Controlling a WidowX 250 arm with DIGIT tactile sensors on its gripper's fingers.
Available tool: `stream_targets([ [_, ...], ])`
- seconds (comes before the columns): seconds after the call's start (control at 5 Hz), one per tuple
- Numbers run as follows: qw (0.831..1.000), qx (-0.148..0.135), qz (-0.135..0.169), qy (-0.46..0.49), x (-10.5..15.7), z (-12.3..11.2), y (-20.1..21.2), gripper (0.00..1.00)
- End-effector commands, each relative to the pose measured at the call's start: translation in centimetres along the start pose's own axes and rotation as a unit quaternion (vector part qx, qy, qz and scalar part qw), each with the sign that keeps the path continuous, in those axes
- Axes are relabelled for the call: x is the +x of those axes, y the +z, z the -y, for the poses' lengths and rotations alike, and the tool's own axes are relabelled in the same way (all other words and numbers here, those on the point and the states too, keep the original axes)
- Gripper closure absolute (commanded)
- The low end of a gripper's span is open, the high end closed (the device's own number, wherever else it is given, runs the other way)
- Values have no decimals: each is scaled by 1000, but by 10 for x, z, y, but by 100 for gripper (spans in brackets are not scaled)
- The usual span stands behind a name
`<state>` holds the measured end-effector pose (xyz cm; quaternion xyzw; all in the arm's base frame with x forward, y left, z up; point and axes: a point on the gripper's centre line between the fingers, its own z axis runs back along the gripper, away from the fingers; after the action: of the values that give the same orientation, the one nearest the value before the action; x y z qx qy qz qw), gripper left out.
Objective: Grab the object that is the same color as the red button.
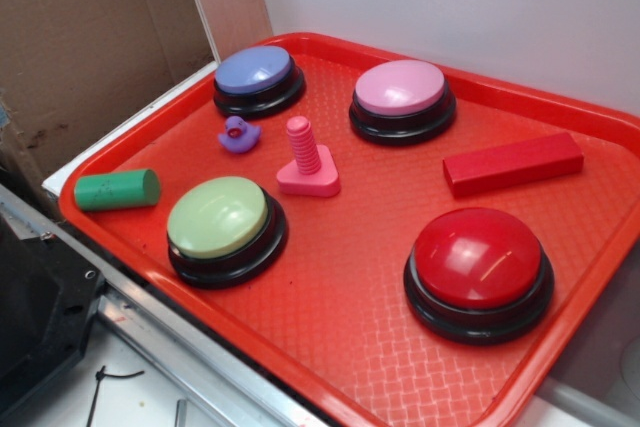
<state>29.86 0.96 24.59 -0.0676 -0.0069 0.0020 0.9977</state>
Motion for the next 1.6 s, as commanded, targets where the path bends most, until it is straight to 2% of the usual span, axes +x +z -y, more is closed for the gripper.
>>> stream_targets([
  [0.0, 982, 16, 3, -187, -25, 118, -4, 0],
  [0.2, 971, 25, -24, -235, -42, 162, -26, 0],
  [0.4, 969, 29, -41, -242, -49, 171, -42, 0],
  [0.8, 969, 29, -41, -242, -49, 171, -42, 0],
  [1.0, 953, 64, -86, -283, -34, 159, -88, 0],
  [1.2, 941, 79, -94, -316, -1, 152, -119, 0],
  [1.4, 933, 72, -99, -337, 22, 147, -149, 0],
])
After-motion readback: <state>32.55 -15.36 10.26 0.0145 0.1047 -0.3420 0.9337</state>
